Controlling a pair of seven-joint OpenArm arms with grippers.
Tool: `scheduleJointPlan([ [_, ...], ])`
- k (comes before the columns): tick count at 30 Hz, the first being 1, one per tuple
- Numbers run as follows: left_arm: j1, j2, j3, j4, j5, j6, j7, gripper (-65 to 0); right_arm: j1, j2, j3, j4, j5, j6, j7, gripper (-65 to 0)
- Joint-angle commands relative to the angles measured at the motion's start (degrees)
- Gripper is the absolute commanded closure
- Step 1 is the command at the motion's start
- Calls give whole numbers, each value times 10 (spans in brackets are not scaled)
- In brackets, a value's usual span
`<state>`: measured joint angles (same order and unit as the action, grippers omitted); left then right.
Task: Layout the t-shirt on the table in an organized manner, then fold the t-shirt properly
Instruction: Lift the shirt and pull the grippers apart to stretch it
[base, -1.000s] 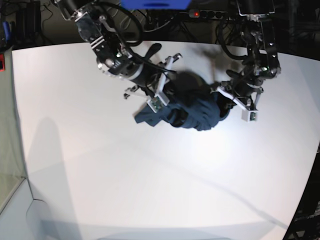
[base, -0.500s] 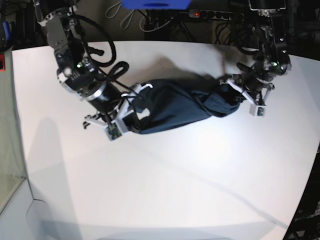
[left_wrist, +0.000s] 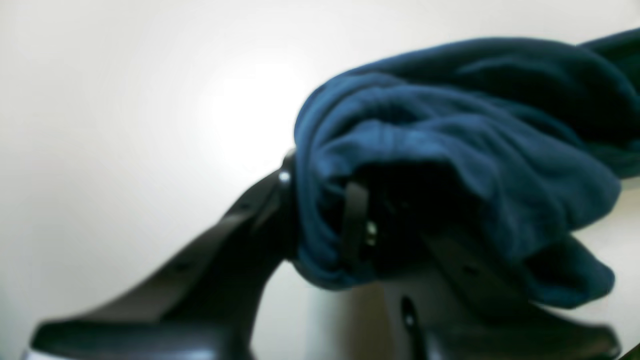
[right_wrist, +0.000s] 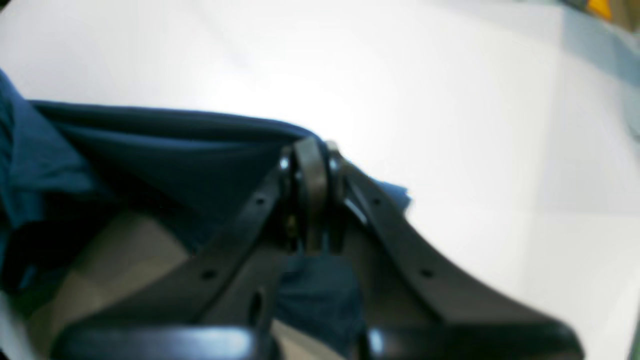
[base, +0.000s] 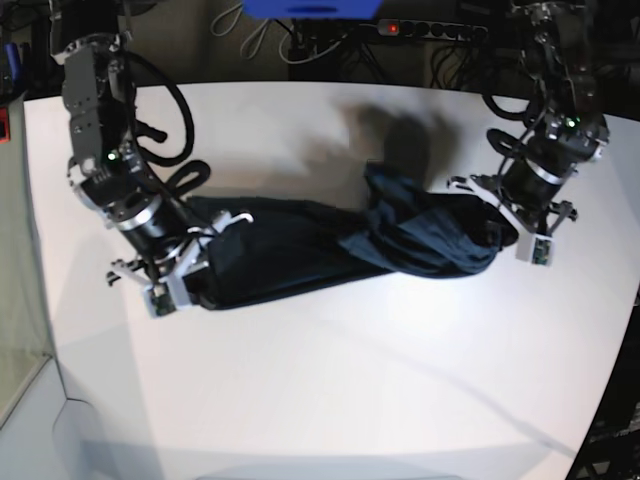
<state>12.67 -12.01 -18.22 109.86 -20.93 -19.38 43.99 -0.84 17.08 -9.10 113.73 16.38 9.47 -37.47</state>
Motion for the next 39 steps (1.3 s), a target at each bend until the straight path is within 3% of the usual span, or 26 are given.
scheduleJointPlan([
  [1,-7,-5,-15,15,6,7,-16,-3,15,6,15,10,-5,2,18,0],
  [6,-36,-5,-41,22,1,8,-17,-3,30,6,57,6,-5,2,17,0],
  [10,-69,28,-96,9,-47,10,-5,-3,29,5,60,-12,-5,2,16,0],
  [14,-119,73,-202,-113,-164,10,115,-2,1,-9,60,-42,-6,3,16,0],
  [17,-139,90,-249,-199,-192,10,155,-2,-17,-12,60,-48,-6,3,16,0],
  [23,-137,93,-253,-222,-209,5,160,-2,-28,-11,62,-47,-7,3,17,0],
  [32,-129,87,-354,-276,-356,5,182,-4,-41,-10,106,-47,-7,3,16,0],
  [39,-125,72,-395,-357,-367,3,189,-5,-67,-10,109,-47,-8,3,16,0],
])
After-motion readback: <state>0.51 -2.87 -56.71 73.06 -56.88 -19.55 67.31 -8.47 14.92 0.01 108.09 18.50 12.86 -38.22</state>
